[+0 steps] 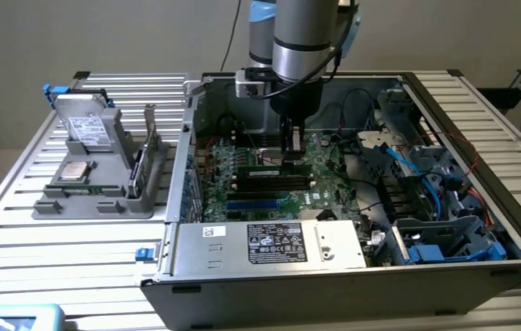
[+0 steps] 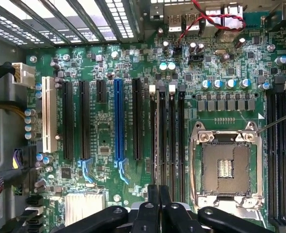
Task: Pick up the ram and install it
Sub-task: 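Insert the ram into the slot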
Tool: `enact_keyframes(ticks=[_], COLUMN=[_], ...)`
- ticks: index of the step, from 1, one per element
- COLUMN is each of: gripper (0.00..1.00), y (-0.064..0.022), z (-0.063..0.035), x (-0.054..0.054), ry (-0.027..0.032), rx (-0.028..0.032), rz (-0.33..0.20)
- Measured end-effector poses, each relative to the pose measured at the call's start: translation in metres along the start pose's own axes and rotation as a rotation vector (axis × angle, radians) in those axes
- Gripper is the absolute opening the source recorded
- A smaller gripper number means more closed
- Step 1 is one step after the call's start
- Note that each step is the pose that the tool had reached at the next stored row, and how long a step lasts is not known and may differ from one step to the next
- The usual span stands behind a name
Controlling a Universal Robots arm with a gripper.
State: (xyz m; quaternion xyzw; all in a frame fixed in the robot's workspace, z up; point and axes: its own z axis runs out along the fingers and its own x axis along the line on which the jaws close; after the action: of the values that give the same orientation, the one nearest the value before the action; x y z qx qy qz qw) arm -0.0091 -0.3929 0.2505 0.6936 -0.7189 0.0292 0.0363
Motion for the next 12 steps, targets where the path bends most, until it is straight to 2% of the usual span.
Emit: enact_keyframes(ticks=[4, 12], gripper=[0.12, 0.12], y=[-0.0014, -0.0024], z=[0.0, 0.0018], x=[-0.0001, -0.0008], ry=[0.0011, 0.0019], rx=[-0.0144, -0.0166], rz=[-0.001, -0.002])
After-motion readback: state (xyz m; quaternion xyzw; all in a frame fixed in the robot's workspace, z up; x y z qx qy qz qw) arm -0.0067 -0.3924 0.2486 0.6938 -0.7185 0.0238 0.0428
